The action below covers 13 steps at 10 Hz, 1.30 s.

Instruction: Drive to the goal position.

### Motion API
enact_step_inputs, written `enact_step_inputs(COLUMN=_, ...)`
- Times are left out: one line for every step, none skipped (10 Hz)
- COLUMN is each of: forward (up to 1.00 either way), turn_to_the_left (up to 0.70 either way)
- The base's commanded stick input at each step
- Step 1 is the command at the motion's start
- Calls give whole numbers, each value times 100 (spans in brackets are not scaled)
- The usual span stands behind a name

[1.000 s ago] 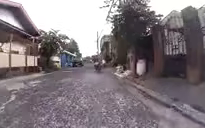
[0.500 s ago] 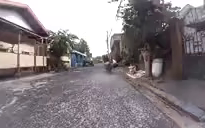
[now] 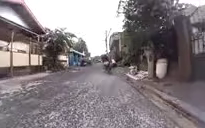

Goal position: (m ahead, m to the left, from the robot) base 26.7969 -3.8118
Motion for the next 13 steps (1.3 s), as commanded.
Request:
enact_step_inputs(forward=70, turn_to_the_left=24)
enact_step_inputs(forward=70, turn_to_the_left=35)
enact_step_inputs(forward=70, turn_to_the_left=35)
enact_step_inputs(forward=70, turn_to_the_left=35)
enact_step_inputs(forward=70, turn_to_the_left=0)
enact_step_inputs(forward=70, turn_to_the_left=0)
enact_step_inputs(forward=70, turn_to_the_left=0)
enact_step_inputs(forward=70, turn_to_the_left=0)
enact_step_inputs(forward=70, turn_to_the_left=0)
enact_step_inputs(forward=70, turn_to_the_left=0)
enact_step_inputs(forward=70, turn_to_the_left=0)
enact_step_inputs(forward=70, turn_to_the_left=0)
enact_step_inputs(forward=70, turn_to_the_left=0)
